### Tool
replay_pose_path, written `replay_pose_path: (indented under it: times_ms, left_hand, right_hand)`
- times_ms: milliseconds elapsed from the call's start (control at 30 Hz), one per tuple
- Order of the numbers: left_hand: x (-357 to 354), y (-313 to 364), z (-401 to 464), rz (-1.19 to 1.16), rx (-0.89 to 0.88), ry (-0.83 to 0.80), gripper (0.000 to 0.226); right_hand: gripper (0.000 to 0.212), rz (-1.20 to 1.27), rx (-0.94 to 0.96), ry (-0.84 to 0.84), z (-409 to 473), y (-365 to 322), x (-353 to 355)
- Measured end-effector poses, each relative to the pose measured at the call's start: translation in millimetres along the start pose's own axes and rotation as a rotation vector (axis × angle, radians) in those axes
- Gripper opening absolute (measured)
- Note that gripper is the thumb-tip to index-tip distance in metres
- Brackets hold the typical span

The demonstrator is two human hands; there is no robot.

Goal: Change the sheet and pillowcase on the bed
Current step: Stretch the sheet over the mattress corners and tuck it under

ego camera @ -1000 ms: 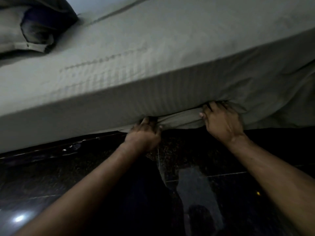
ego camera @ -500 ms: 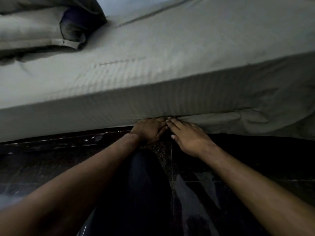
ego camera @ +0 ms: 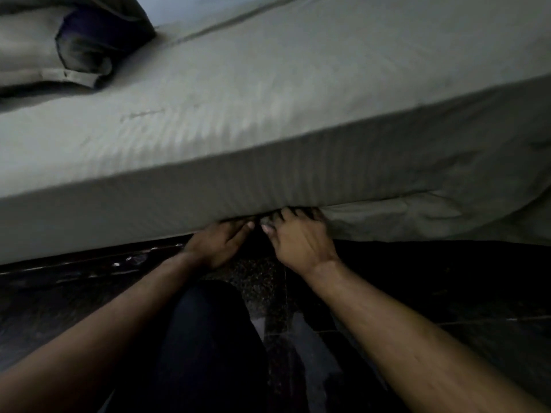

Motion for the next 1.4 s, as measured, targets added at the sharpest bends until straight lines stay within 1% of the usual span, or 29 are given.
replay_pose_path:
  times_ms: [67, 100, 167, 200, 233, 267, 300, 333, 367, 400, 433, 467, 500, 533, 567, 600, 667, 700, 800, 833, 900, 1000, 1100, 1167, 1233, 1267, 1333, 1400]
  left_hand:
    - [-5, 5, 6, 0.067, -0.117, 0.016, 0.093]
    - [-6, 8, 7, 0.104, -0.150, 0.026, 0.100]
    - [-6, 5, 14, 0.128, -0.167, 0.085, 0.104]
    - [-3, 6, 18, 0.126, -0.133, 0.103, 0.102]
    - [-1, 5, 21, 0.107, -0.054, 0.127, 0.094]
    - [1, 7, 24, 0.110, 0.004, 0.152, 0.078]
    - [5, 15, 26, 0.154, 0.015, 0.197, 0.061]
    - [5, 29, 28, 0.227, -0.047, 0.211, 0.049]
    - [-4, 37, 31, 0.228, -0.070, 0.177, 0.044]
    - [-14, 38, 35, 0.183, -0.082, 0.127, 0.043]
    - [-18, 40, 39, 0.164, -0.111, 0.164, 0.041]
    - [-21, 43, 42, 0.127, -0.060, 0.133, 0.037]
    - [-17, 47, 41, 0.101, -0.012, 0.134, 0.034]
    - [-7, 55, 42, 0.051, 0.009, 0.169, 0.032]
    - [-2, 55, 43, 0.037, 0.030, 0.238, 0.033]
    - [2, 60, 40, 0.061, -0.025, 0.321, 0.035]
    - [2, 94, 36, 0.139, -0.215, 0.334, 0.041]
    - [-4, 112, 36, 0.179, -0.276, 0.311, 0.044]
    - [-19, 152, 46, 0.248, -0.354, 0.216, 0.043]
    - [-20, 160, 48, 0.261, -0.361, 0.199, 0.042]
    - [-27, 173, 49, 0.257, -0.429, 0.210, 0.042]
    - [-39, 182, 57, 0.148, -0.474, 0.194, 0.040]
    - [-64, 202, 70, 0.024, -0.520, 0.090, 0.067]
    - [-76, 210, 81, 0.030, -0.499, 0.114, 0.081]
    - [-87, 215, 91, 0.101, -0.450, 0.152, 0.091]
    - [-89, 216, 93, 0.126, -0.434, 0.154, 0.093]
    - [-94, 214, 95, 0.096, -0.431, 0.125, 0.093]
    - [-92, 212, 96, 0.033, -0.480, 0.095, 0.090]
  right_hand:
    - [0.046, 0.039, -0.053, -0.059, 7, -1, -9]
    - [0.042, 0.052, -0.060, -0.059, 7, -1, -10]
    - [0.035, 0.068, -0.076, -0.065, 17, 4, -8]
    - [0.035, 0.094, -0.069, -0.123, 29, 5, -16]
    - [0.037, 0.101, -0.067, -0.196, 39, 6, -26]
    - [0.039, 0.098, -0.039, -0.200, 47, 6, -32]
    - [0.039, 0.099, 0.001, -0.144, 50, 6, -29]
    - [0.038, 0.103, 0.037, -0.062, 51, 9, -24]
    - [0.035, 0.097, 0.087, -0.017, 47, 12, -18]
    - [0.031, 0.094, 0.156, -0.016, 42, 12, -17]
    - [0.029, 0.094, 0.223, -0.052, 38, 13, -17]
    - [0.031, 0.101, 0.284, -0.090, 32, 19, -16]
    - [0.033, 0.110, 0.339, -0.093, 24, 26, -9]
    - [0.036, 0.093, 0.386, -0.057, 12, 40, -2]
    - [0.039, 0.070, 0.404, -0.019, -2, 59, 5]
    - [0.043, 0.032, 0.401, -0.006, -17, 80, 4]
    - [0.051, -0.090, 0.310, -0.047, -49, 129, -4]
    - [0.053, -0.133, 0.238, -0.049, -60, 152, -4]
    - [0.047, -0.148, 0.045, -0.007, -62, 192, 0]
    - [0.044, -0.125, 0.012, 0.010, -59, 195, 2]
    - [0.043, -0.106, -0.035, 0.057, -61, 196, 7]
    - [0.048, -0.161, -0.159, 0.084, -73, 204, 13]
    - [0.056, -0.166, -0.292, 0.018, -81, 214, 12]
    - [0.060, -0.199, -0.374, -0.020, -83, 222, 9]
    - [0.055, -0.210, -0.411, -0.013, -75, 229, 7]
    - [0.052, -0.204, -0.435, -0.006, -72, 233, 5]
    - [0.046, -0.207, -0.473, 0.001, -65, 243, -1]
    - [0.045, -0.199, -0.503, -0.002, -54, 254, -2]
Point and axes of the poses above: each hand's wrist, its own z-axis towards the middle knuckle, its own x-axis out of the back of the hand, y = z × x, the point moved 9 cm from there along z, towards the middle knuckle, and after that the axes turned 12 degrees about -z, right-handed, at the moved point
